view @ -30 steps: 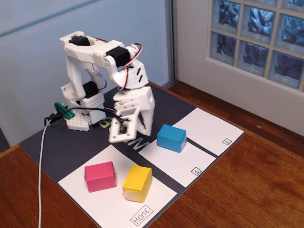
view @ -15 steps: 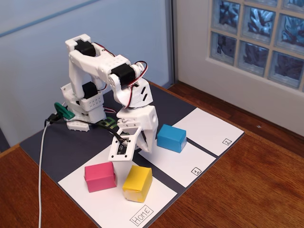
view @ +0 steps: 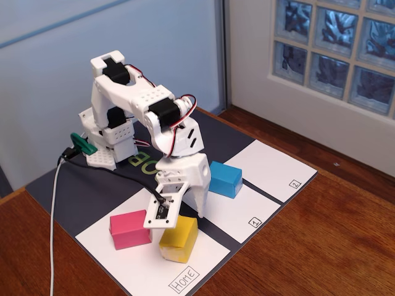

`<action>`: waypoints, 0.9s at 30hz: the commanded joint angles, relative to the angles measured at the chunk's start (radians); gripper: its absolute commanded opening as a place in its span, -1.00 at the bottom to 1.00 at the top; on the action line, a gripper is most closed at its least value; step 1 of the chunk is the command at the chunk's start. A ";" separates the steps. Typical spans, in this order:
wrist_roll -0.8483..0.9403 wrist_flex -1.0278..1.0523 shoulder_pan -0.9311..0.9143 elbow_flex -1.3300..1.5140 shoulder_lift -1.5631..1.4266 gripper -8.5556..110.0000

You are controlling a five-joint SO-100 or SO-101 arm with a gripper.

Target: Move box yellow to zone 2

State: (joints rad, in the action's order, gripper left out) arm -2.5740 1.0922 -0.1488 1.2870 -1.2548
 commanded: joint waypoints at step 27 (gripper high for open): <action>0.071 -0.161 -0.066 0.152 0.063 -0.24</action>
State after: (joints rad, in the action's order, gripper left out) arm -2.5111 0.9649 -0.2086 1.4404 -1.1873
